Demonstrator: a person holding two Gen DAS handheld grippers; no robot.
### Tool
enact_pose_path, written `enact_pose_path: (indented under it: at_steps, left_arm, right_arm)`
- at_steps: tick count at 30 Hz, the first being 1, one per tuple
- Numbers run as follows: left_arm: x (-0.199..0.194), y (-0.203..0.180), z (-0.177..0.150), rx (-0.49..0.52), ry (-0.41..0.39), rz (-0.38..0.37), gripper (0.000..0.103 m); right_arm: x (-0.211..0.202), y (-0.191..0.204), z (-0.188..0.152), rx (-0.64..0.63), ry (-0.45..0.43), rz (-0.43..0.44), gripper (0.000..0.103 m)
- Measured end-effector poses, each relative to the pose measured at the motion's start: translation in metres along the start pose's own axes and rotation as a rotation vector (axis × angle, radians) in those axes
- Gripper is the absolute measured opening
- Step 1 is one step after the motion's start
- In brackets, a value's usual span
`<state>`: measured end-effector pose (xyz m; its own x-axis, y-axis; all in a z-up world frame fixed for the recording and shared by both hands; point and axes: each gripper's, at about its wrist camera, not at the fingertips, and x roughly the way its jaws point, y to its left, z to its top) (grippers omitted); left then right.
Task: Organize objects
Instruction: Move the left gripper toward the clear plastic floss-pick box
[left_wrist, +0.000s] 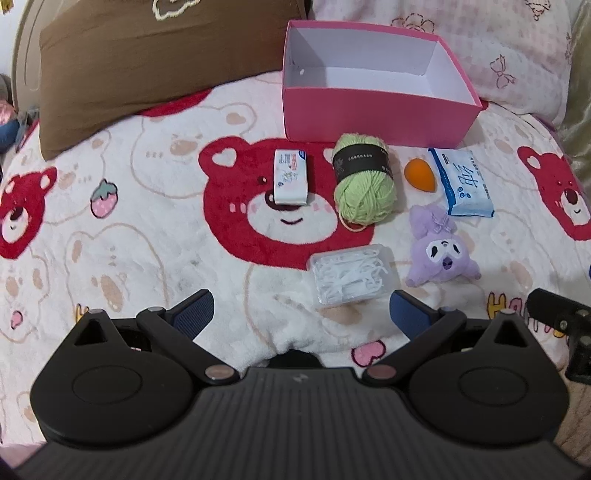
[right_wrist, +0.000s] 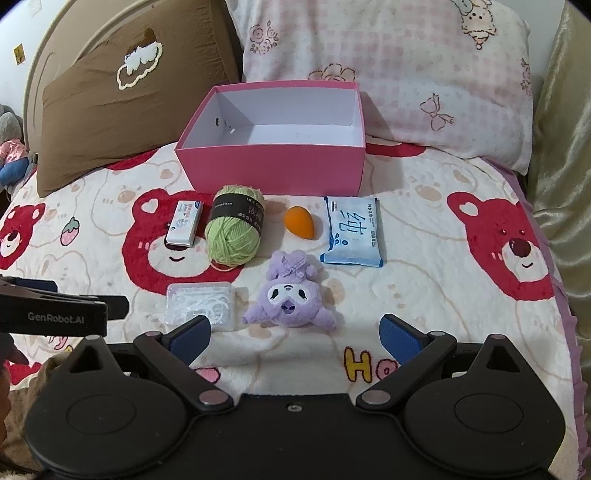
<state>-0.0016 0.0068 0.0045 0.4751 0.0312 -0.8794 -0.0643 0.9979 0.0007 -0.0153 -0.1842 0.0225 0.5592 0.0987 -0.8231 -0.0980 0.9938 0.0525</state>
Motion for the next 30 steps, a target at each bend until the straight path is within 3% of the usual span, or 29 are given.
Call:
enact_pose_path:
  at_steps: [24, 30]
  left_arm:
    - [-0.017, 0.000, 0.012, 0.018, -0.022, -0.020, 0.103]
    - [-0.005, 0.008, 0.023, 0.019, 0.000, -0.054, 0.101]
  right_arm:
    - [-0.016, -0.004, 0.011, -0.011, -0.030, -0.039, 0.100]
    - [-0.013, 0.004, 0.017, -0.063, -0.048, 0.053, 0.100]
